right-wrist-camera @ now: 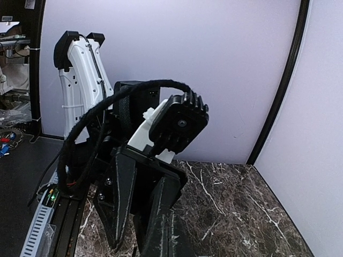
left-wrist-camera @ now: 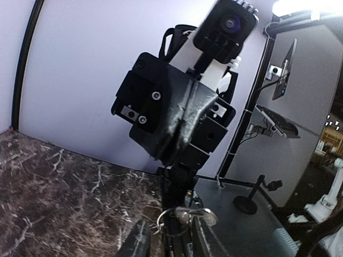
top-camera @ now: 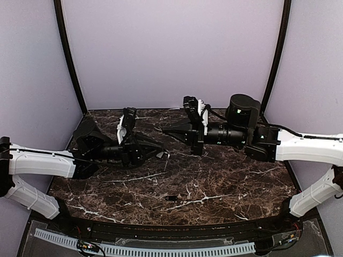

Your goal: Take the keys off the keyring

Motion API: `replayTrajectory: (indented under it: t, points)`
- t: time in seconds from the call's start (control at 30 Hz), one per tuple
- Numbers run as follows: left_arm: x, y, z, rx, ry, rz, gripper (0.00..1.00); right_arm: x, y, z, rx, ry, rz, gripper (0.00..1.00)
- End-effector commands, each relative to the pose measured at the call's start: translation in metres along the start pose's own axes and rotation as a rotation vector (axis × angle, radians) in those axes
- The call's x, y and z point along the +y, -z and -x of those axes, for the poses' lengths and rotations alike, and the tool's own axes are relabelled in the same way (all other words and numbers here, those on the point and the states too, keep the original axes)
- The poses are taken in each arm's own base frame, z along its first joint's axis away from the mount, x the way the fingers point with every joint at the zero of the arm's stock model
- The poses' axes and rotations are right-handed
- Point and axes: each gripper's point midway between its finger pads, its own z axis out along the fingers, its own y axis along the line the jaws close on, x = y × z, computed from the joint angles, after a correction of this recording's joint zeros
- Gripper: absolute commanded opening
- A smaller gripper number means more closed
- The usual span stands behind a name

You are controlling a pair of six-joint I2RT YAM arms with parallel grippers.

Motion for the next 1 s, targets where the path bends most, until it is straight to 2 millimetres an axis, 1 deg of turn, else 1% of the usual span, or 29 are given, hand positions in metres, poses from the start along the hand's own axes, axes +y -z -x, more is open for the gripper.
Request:
replayTrajectory:
  t: [0.0, 0.07, 0.17, 0.23, 0.3, 0.33, 0.37, 0.43, 0.5, 0.57, 0.67, 0.73, 0.77, 0.87, 0.93, 0.97]
  points:
    - [-0.009, 0.003, 0.009, -0.035, -0.054, -0.026, 0.21, -0.002, 0.007, 0.018, -0.072, -0.015, 0.004, 0.00]
    - [-0.011, 0.002, 0.010, -0.035, -0.064, -0.041, 0.16, -0.004, 0.010, 0.016, -0.075, -0.033, 0.006, 0.00]
    - [-0.011, 0.002, 0.010, -0.036, -0.074, -0.047, 0.05, -0.008, 0.018, 0.011, -0.078, -0.071, 0.013, 0.00]
    - [-0.009, 0.002, 0.009, -0.034, -0.077, -0.034, 0.04, -0.015, 0.026, 0.007, -0.075, -0.093, -0.023, 0.00]
    - [-0.001, 0.004, 0.004, -0.029, -0.065, 0.006, 0.05, -0.025, 0.034, -0.002, -0.058, -0.109, -0.088, 0.02]
    - [0.003, 0.006, 0.002, -0.028, -0.059, 0.028, 0.09, -0.029, 0.038, -0.006, -0.049, -0.120, -0.120, 0.08]
    - [0.008, 0.007, -0.002, -0.023, -0.049, 0.053, 0.13, -0.034, 0.041, -0.011, -0.038, -0.142, -0.149, 0.18]
    - [0.025, 0.010, -0.013, 0.001, -0.025, 0.136, 0.24, -0.042, 0.049, -0.022, -0.019, -0.195, -0.202, 0.32]
    - [0.048, 0.014, -0.027, 0.040, 0.002, 0.254, 0.31, -0.050, 0.056, -0.039, 0.023, -0.264, -0.254, 0.43]
    - [0.071, 0.021, -0.047, 0.101, 0.035, 0.372, 0.39, -0.058, 0.060, -0.059, 0.072, -0.328, -0.308, 0.50]
    - [0.104, 0.036, -0.077, 0.192, 0.097, 0.546, 0.45, -0.063, 0.061, -0.093, 0.166, -0.400, -0.344, 0.56]
    - [0.120, 0.046, -0.096, 0.239, 0.142, 0.638, 0.48, -0.063, 0.057, -0.119, 0.244, -0.467, -0.353, 0.58]
    - [0.125, 0.049, -0.104, 0.260, 0.160, 0.664, 0.49, -0.062, 0.052, -0.138, 0.293, -0.502, -0.345, 0.58]
    - [0.138, 0.063, -0.121, 0.284, 0.238, 0.746, 0.53, -0.044, 0.034, -0.181, 0.386, -0.566, -0.250, 0.59]
    - [0.144, 0.072, -0.124, 0.261, 0.289, 0.773, 0.55, -0.034, 0.025, -0.208, 0.421, -0.576, -0.200, 0.59]
    - [0.147, 0.077, -0.124, 0.244, 0.313, 0.786, 0.56, -0.030, 0.020, -0.216, 0.424, -0.573, -0.169, 0.58]
